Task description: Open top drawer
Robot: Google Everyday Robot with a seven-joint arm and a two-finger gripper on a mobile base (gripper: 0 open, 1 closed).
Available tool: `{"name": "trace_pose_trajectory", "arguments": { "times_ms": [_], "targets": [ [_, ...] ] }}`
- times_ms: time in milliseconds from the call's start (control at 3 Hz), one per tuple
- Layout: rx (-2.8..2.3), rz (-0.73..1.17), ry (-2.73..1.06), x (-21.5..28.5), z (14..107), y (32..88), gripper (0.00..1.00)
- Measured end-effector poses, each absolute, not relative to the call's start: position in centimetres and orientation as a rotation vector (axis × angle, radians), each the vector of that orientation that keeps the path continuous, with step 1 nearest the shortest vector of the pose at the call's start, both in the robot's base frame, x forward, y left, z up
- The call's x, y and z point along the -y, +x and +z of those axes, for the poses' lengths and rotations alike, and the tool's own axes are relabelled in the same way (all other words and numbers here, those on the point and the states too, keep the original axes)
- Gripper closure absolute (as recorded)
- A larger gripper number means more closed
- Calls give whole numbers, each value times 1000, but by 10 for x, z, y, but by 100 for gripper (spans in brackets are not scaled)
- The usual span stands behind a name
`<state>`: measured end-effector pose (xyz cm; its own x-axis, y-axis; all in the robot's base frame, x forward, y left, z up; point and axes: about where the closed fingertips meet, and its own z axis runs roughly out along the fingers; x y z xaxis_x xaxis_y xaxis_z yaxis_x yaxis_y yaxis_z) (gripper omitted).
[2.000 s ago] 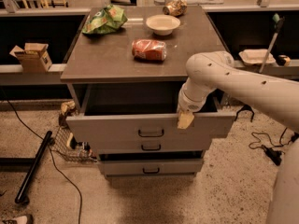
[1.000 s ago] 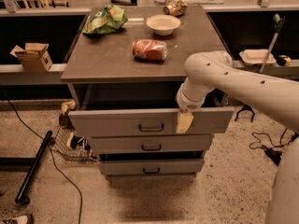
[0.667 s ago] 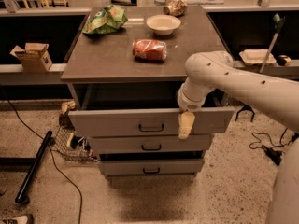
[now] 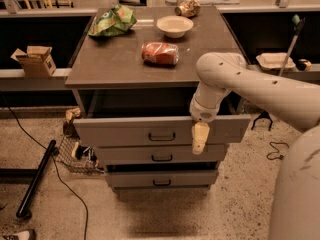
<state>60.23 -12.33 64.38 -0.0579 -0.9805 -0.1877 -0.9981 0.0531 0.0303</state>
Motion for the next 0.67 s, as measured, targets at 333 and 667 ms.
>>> {"name": "trace_pose_trajectory", "arguments": {
  "times_ms": [333,667],
  "targets": [
    [-2289,305,-2090,124,643,580,0],
    [-2352,318,-2107,121,650,560,15]
  ]
}}
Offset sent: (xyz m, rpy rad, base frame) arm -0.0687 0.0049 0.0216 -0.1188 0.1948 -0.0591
